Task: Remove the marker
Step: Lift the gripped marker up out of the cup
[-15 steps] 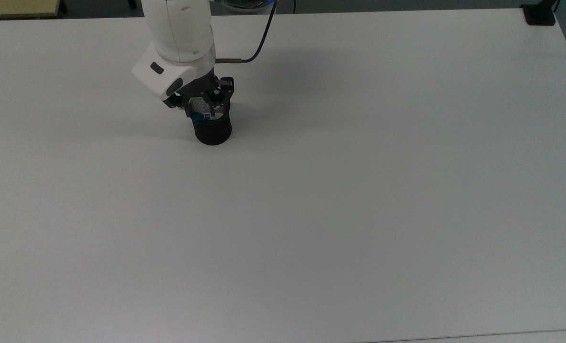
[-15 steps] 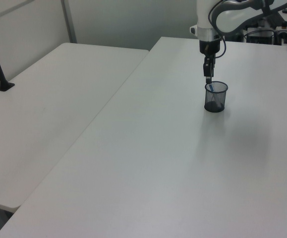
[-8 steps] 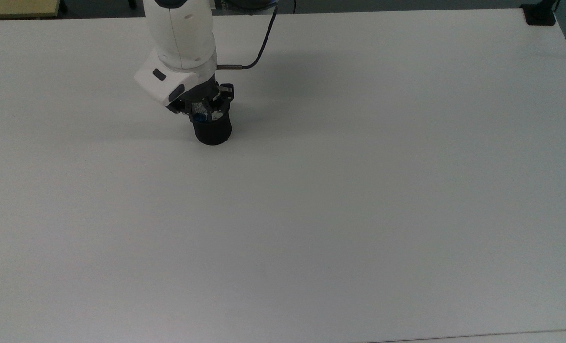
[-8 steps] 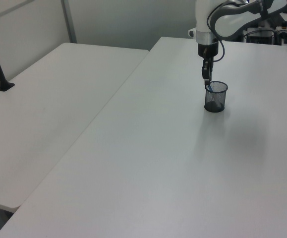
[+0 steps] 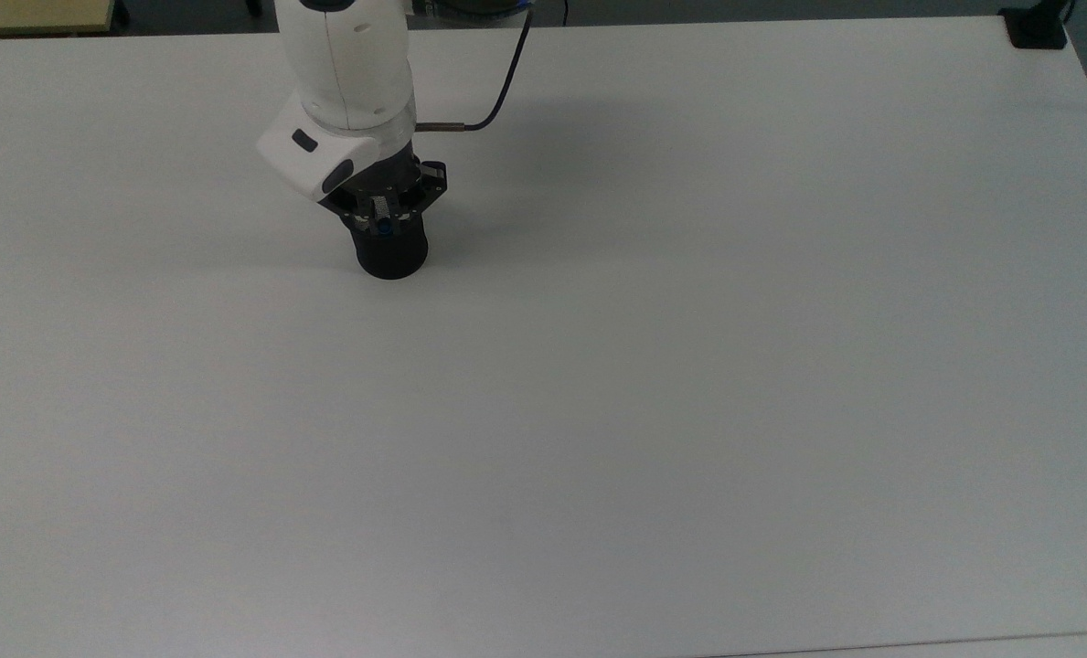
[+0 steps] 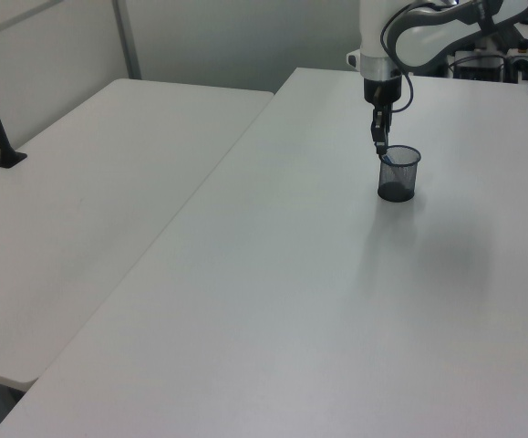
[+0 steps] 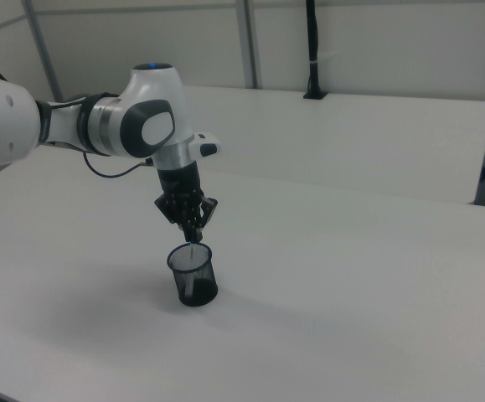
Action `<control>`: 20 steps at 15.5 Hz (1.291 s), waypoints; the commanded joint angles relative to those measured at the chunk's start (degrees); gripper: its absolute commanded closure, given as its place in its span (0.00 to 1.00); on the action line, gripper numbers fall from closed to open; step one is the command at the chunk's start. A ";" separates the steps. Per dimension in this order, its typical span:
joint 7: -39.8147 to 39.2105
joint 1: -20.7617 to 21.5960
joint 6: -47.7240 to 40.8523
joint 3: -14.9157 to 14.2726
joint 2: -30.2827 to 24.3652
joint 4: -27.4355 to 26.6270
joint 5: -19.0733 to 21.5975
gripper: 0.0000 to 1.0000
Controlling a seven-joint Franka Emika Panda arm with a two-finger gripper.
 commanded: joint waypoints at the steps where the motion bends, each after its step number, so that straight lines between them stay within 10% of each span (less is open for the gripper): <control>1: 1.46 0.20 0.33 -0.12 -2.41 -0.81 -0.14 0.85; 20: 5.23 7.48 -14.00 0.84 -4.44 6.84 1.27 0.85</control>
